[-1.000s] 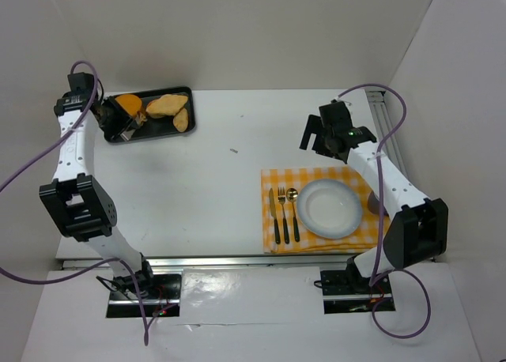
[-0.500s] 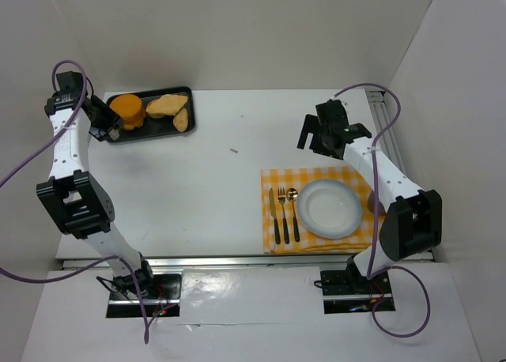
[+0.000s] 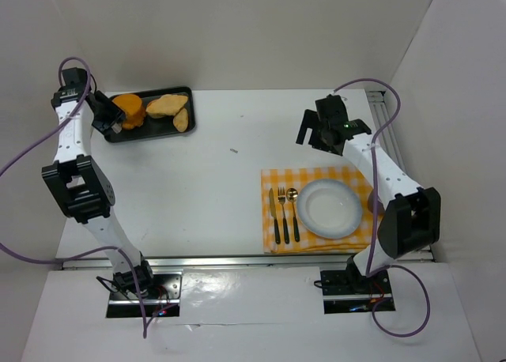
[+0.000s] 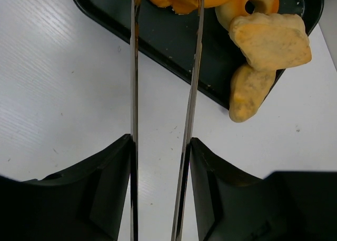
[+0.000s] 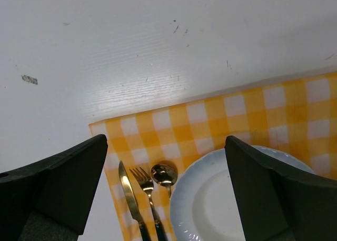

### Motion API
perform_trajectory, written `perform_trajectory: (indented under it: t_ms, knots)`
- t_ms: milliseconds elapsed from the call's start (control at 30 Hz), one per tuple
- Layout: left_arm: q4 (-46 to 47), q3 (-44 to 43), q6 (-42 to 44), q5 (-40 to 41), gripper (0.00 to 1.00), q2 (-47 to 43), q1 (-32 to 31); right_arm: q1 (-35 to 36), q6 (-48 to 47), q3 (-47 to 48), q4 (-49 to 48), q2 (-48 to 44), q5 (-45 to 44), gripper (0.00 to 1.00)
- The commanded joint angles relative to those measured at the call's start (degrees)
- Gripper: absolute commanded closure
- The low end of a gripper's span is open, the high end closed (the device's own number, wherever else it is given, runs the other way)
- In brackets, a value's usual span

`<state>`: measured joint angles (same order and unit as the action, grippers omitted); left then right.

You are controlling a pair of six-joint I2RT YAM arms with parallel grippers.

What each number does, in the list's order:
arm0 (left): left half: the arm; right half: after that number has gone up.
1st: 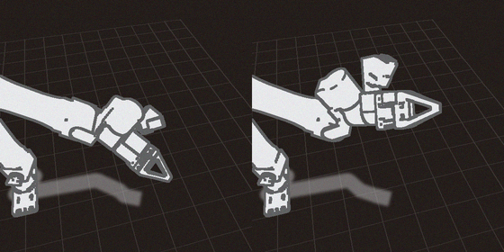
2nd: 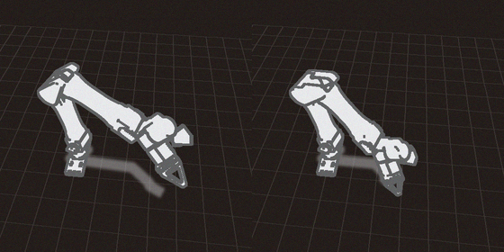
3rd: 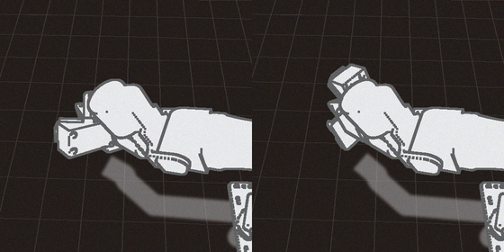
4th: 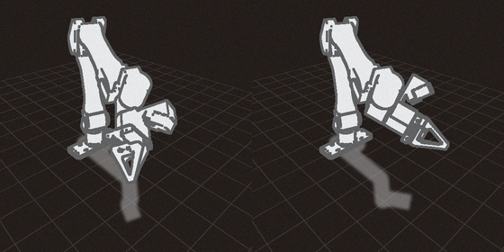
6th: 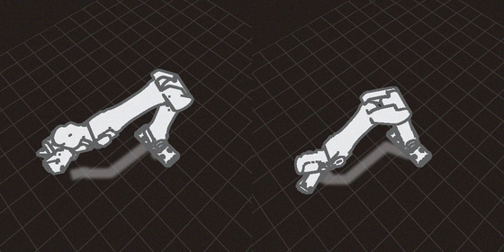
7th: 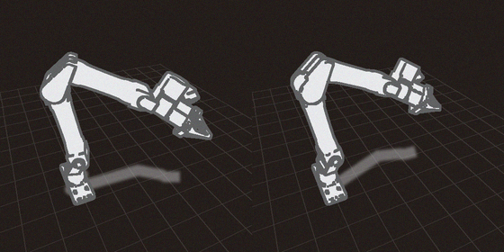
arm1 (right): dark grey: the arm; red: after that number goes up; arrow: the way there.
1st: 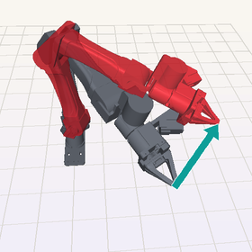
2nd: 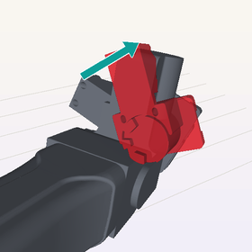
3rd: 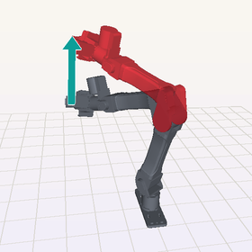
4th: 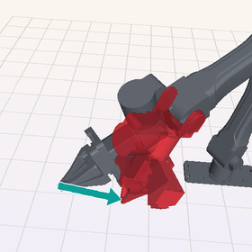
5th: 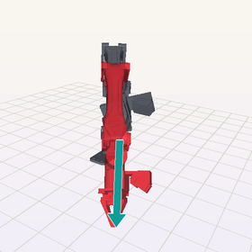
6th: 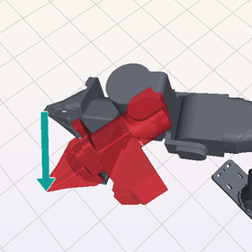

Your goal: Place the bread

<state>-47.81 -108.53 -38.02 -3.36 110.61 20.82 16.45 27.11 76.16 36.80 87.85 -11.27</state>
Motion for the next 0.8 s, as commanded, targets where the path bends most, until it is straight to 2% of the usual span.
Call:
perform_trajectory:
  t_ms: [0, 33, 167, 267, 300, 400, 767]
  knots:
    - [3.16, -3.17, -1.18, -1.13, 0.42, 2.06, 0.71, -0.36, -0.22, 3.03, -1.20, 0.74, 0.02, 0.00]
    - [3.16, -3.79, -1.18, -1.13, 0.42, 2.07, 1.24, -0.36, -0.22, 3.03, -0.68, 0.74, 0.02, 0.00]
    - [3.16, -4.32, -1.18, -2.27, 0.55, 2.95, 1.24, -0.36, -0.22, 3.03, -0.67, 0.74, 0.02, 0.00]
    - [3.16, -4.32, -1.18, -2.80, 0.76, 2.25, 1.24, -0.36, 0.31, 3.03, -0.67, 0.74, 0.02, 0.00]
    - [3.16, -4.32, -1.18, -3.41, 0.87, 1.37, 1.24, -0.36, 0.31, 3.03, -0.15, 0.74, 0.02, 0.00]
    - [3.16, -4.32, -0.65, -2.89, 1.00, -0.99, 1.24, -0.36, 0.31, 3.56, -0.15, 0.74, 0.02, 0.00]
    - [4.39, -4.94, 4.97, -5.61, 1.00, -12.25, -0.96, 0.16, 0.84, 5.22, -0.15, 0.74, 0.02, 0.00]
